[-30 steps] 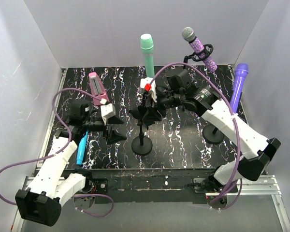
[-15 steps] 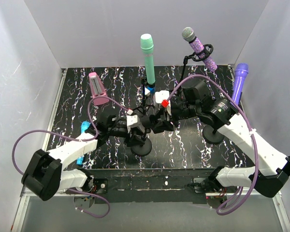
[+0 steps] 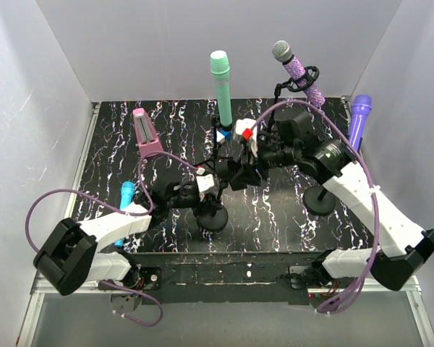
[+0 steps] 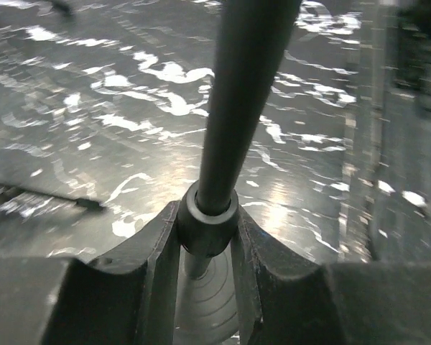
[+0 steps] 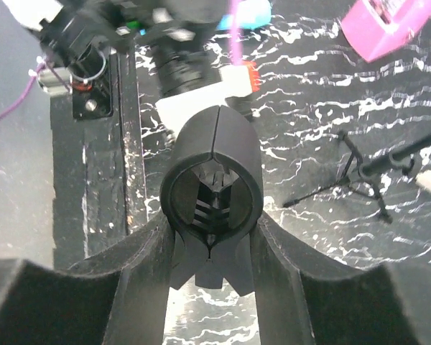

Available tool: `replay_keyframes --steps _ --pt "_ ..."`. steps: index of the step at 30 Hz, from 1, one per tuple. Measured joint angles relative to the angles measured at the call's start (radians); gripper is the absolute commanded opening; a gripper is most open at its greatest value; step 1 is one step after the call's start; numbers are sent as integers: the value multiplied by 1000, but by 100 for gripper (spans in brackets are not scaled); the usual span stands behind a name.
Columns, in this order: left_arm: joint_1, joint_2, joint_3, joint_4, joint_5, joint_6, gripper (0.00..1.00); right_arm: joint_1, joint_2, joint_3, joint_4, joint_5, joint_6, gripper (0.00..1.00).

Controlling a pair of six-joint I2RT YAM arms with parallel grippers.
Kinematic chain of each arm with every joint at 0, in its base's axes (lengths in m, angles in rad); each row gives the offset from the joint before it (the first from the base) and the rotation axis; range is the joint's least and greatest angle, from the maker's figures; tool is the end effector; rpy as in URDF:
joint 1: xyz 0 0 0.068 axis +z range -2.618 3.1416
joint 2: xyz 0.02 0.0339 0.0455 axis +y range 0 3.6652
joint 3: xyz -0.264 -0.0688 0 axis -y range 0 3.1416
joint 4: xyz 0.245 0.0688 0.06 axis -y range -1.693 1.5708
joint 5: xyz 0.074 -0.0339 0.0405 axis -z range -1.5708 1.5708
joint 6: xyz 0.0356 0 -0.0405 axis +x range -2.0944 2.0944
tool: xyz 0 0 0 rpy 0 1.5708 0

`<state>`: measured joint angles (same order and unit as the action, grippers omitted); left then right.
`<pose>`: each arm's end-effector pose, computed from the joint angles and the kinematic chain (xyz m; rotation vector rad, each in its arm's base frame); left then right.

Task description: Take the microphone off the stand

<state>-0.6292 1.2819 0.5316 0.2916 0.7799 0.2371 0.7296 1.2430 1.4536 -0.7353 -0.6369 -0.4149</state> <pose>0.1906 -0.1697 0.1994 1.2854 1.5791 -1.0341 0.1729 0.1830 0.4219 -1.4423 1.5172 0.8554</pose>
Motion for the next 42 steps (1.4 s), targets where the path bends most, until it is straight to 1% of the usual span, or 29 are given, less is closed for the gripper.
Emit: replay_keyframes --steps 3,5,6,7,8,9,10,11,13,14,15,17,18,20,21,22,23,25,27,29,30,33,34,37,39,40,41,42 --pt "-89 -64 -5 -27 -307 -55 0 -46 61 53 -20 -3 118 6" --pt "-122 -86 -6 -44 -460 -92 0 -79 101 92 -51 -9 191 5" --pt "-130 -91 -6 -50 -508 -111 0 -90 119 105 -59 -15 215 4" --pt "-135 -94 -6 -53 -533 -126 6 -98 134 116 -61 -21 232 4" --pt "-140 -97 -6 -56 -556 -141 24 -105 143 121 -60 -28 241 4" --pt "-141 -98 -6 -60 -564 -151 38 -109 147 122 -59 -35 243 4" --pt "-140 -100 -6 -62 -565 -157 49 -113 147 120 -61 -43 240 4" --pt "-137 -101 -6 -64 -557 -165 53 -114 144 115 -62 -51 231 4" --pt "-102 -109 -6 -69 -494 -173 56 -115 123 83 -56 -68 201 4" --pt "-72 -112 -6 -66 -435 -178 55 -115 107 63 -49 -79 177 4" --pt "-47 -113 -6 -60 -385 -183 51 -115 92 50 -47 -86 158 4" --pt "1 -103 -2 -48 -260 -190 36 -114 60 24 -51 -92 99 4" --pt "17 -88 6 -43 -195 -191 31 -114 51 18 -56 -97 74 4" --pt "39 -35 35 -34 -75 -179 25 -114 46 11 -63 -105 38 4" --pt "51 -6 57 -37 -22 -157 20 -115 46 10 -62 -107 19 4" --pt "66 25 78 -37 32 -135 12 -118 46 10 -59 -103 7 4" --pt "81 51 95 -40 74 -119 0 -121 47 10 -58 -103 -2 4" --pt "102 88 121 -46 142 -82 0 -125 48 9 -58 -103 -8 4" --pt "106 94 126 -51 154 -61 0 -124 48 9 -59 -93 -2 1" --pt "99 76 113 -37 102 -77 0 -124 52 18 -64 -65 26 1" --pt "80 50 98 -32 23 -95 0 -124 59 31 -72 -48 50 1" --pt "-47 -73 60 -63 -367 -132 0 -127 93 77 -83 4 144 1" --pt "-83 -98 57 -85 -468 -142 0 -128 106 90 -94 6 173 1" --pt "-122 -119 57 -120 -615 -192 0 -135 166 151 -129 6 241 1" --pt "-128 -120 63 -137 -669 -235 0 -141 213 193 -143 -10 260 1" --pt "-122 -120 75 -163 -673 -255 17 -144 238 217 -151 -25 261 1" --pt "-108 -118 88 -188 -652 -265 38 -145 252 230 -151 -35 261 1" --pt "-90 -114 99 -207 -620 -270 51 -146 256 232 -150 -43 256 1"
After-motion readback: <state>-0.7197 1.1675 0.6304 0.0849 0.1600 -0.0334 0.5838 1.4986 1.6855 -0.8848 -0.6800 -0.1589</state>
